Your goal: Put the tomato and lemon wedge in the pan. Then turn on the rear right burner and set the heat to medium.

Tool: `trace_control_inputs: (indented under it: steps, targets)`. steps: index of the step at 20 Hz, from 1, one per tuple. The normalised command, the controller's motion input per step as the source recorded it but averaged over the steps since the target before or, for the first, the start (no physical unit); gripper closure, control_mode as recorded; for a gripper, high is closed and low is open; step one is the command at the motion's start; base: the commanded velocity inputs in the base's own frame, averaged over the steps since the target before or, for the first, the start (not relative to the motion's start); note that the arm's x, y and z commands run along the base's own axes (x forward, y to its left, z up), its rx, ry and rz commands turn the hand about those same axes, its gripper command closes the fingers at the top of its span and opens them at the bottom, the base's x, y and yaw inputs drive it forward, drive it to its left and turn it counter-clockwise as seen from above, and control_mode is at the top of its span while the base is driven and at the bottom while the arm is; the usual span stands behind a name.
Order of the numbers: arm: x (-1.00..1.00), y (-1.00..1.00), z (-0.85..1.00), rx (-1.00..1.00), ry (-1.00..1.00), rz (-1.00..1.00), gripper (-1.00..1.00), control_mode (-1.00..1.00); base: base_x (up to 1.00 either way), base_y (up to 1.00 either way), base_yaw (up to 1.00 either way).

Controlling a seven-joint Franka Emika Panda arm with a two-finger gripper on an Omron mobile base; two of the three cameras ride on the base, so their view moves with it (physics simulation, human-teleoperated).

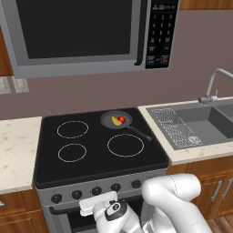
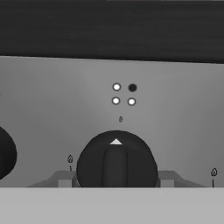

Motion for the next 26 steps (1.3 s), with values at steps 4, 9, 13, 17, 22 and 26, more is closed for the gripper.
trace_control_inputs:
  steps: [4, 9, 13, 17, 22, 26]
  targets:
    - [0.00, 0.01, -0.04, -0.02, -0.02, 0.00, 1.00, -1.00, 0.00, 0.00, 0.00]
    - [0.00, 0.08, -0.04, -0.19, -0.06, 0.00, 1.00, -1.00, 0.00, 0.00, 0.00]
    - [0.00, 0.04, 0.00, -0.31, 0.00, 0.00, 1.00, -1.00, 0.00, 0.00, 0.00]
    - [0.00, 0.00, 0.00, -0.32, 0.00, 0.00, 1.00, -1.00, 0.00, 0.00, 0.00]
    - [0.00, 0.00, 0.00, -0.24, 0.01, 0.00, 1.00, -1.00, 0.00, 0.00, 0.00]
    - [0.00, 0.00, 0.00, -0.24, 0.00, 0.00, 1.00, -1.00, 0.00, 0.00, 0.00]
